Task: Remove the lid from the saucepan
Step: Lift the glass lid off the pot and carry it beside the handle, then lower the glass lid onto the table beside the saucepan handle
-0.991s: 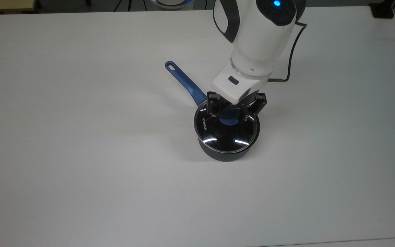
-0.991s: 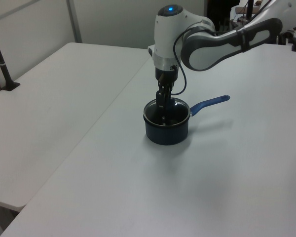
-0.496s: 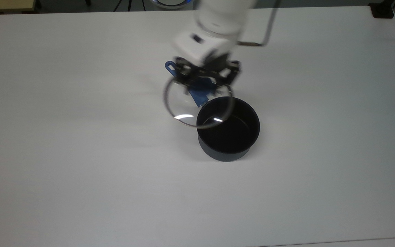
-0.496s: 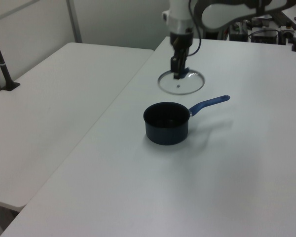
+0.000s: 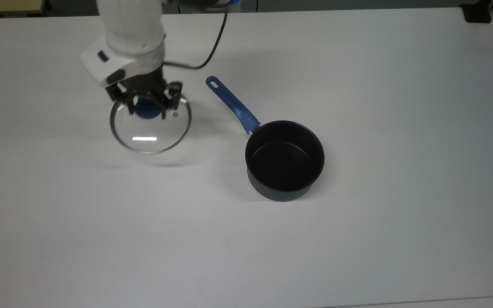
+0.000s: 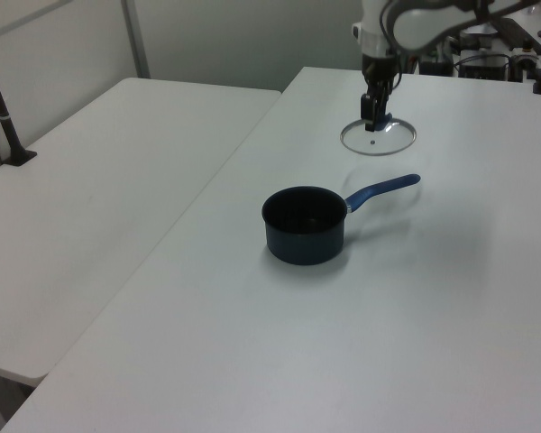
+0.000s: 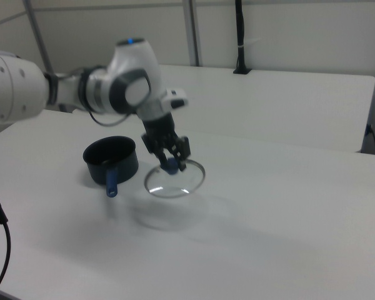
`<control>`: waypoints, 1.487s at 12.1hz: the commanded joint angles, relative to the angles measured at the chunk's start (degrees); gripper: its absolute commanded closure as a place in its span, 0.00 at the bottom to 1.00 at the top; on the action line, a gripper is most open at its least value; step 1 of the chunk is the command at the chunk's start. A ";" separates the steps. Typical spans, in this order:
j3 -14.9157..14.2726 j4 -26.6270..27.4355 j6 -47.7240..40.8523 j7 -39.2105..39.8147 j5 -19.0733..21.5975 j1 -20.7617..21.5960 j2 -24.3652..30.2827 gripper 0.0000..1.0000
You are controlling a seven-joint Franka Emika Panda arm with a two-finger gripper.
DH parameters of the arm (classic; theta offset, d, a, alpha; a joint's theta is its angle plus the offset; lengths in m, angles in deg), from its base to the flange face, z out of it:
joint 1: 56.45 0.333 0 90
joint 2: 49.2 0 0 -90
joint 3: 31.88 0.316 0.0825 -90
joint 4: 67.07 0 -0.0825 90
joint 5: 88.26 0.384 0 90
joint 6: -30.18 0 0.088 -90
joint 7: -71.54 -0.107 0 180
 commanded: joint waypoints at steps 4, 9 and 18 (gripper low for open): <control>-0.26 15.94 11.10 3.79 0.26 -1.25 3.81 0.54; -0.27 21.57 12.07 3.01 0.69 0.85 5.84 0.54; -0.36 6.94 -6.87 -3.67 0.96 1.39 11.54 0.00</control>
